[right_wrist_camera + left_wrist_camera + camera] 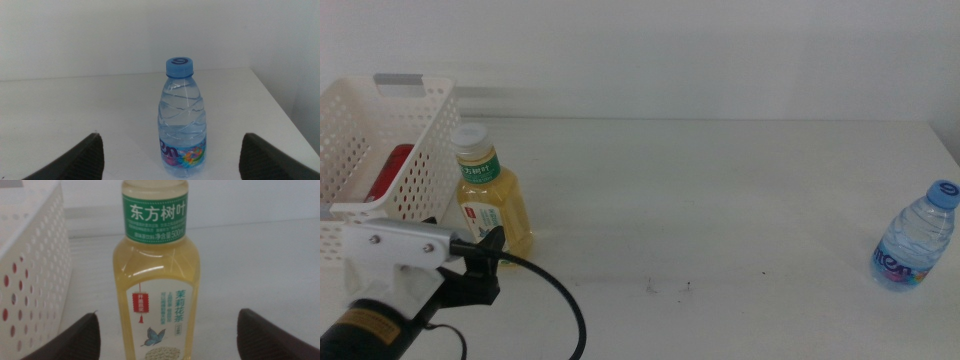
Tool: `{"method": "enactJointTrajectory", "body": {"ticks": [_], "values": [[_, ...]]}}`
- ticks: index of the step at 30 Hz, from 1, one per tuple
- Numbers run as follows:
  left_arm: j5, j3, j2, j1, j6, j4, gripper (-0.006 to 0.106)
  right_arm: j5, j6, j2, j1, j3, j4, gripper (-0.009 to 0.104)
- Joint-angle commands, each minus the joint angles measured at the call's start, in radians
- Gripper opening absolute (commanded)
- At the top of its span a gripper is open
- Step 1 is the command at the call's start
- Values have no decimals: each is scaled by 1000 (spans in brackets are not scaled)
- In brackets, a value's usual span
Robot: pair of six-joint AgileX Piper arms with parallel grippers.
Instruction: Use arms to grab the bottles and put them into the dustbin to the left of the table.
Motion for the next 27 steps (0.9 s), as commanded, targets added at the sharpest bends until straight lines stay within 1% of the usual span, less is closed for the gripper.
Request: {"method": "enactJointTrajectory", "body": {"ticks": [1,7,19,22,27], "values": [[-25,-27,42,-2,2,-7,94,-8,-4,-5,-7,3,-7,85],[-87,-65,135,-2,0,-24,94,-8,-4,-5,-7,3,-7,85],[-89,-157,256,7,2,-43,94,-8,-4,-5,-7,3,-7,85],[-96,-163,273,30,0,-15,94,-8,-4,-5,-7,3,-7,85],[-94,-198,309,79,-10,73,94,-8,-4,-5,-7,3,-7,85]]}}
